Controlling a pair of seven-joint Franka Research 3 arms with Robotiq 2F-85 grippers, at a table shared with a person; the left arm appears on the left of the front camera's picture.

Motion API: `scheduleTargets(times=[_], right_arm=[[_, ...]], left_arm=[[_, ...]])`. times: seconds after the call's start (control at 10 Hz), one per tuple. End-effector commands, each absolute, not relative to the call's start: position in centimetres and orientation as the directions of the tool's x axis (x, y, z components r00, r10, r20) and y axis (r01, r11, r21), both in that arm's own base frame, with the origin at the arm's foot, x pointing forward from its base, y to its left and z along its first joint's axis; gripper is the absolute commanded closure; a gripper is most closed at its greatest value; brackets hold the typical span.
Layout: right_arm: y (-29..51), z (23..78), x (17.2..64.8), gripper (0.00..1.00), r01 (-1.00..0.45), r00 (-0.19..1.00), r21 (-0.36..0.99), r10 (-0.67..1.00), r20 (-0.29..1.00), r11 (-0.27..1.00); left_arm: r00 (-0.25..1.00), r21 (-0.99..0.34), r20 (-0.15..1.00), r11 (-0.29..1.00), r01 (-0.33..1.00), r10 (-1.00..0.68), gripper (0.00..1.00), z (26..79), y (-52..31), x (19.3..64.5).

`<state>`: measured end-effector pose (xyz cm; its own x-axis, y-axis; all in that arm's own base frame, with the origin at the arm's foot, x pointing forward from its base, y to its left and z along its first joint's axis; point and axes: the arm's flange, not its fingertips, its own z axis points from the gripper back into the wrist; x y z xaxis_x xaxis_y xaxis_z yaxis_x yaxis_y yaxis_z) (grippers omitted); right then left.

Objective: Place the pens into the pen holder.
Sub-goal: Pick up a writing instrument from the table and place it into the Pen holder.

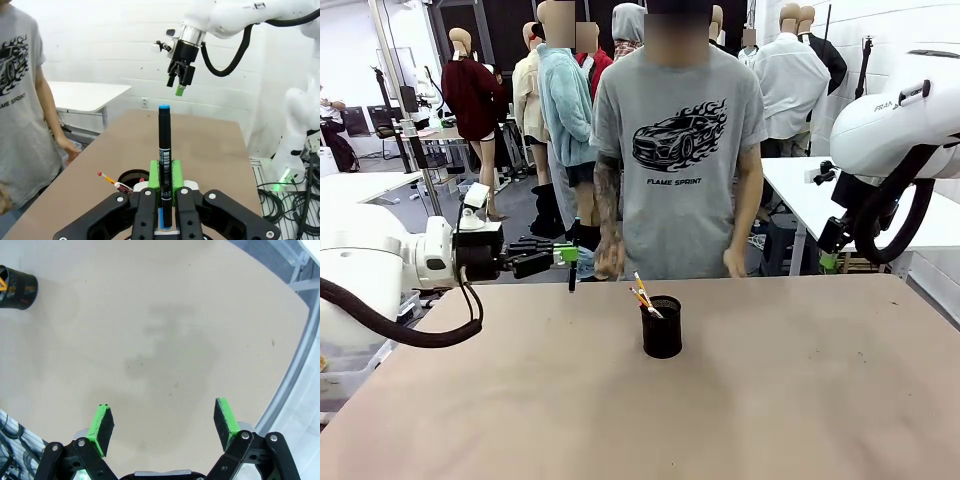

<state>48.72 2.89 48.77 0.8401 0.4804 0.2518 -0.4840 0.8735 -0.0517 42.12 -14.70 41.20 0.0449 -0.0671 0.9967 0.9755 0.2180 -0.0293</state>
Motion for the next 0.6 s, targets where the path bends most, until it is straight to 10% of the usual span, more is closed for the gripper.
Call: scheduleTargets(times=[0.0,0.5], right_arm=[[2.9,48.7,48.7,0.00,-0.480,0.842,-0.067,0.481,0.246,0.875],[2.9,48.7,48.7,0.00,-0.480,0.842,-0.067,0.481,0.246,0.875]], left_arm=[[-0.023,0.039,0.998,0.254,0.966,-0.064,1.00,40.5,-16.7,42.0],[-0.049,0.046,0.999,0.125,0.991,0.022,1.00,39.7,-24.5,47.6]])
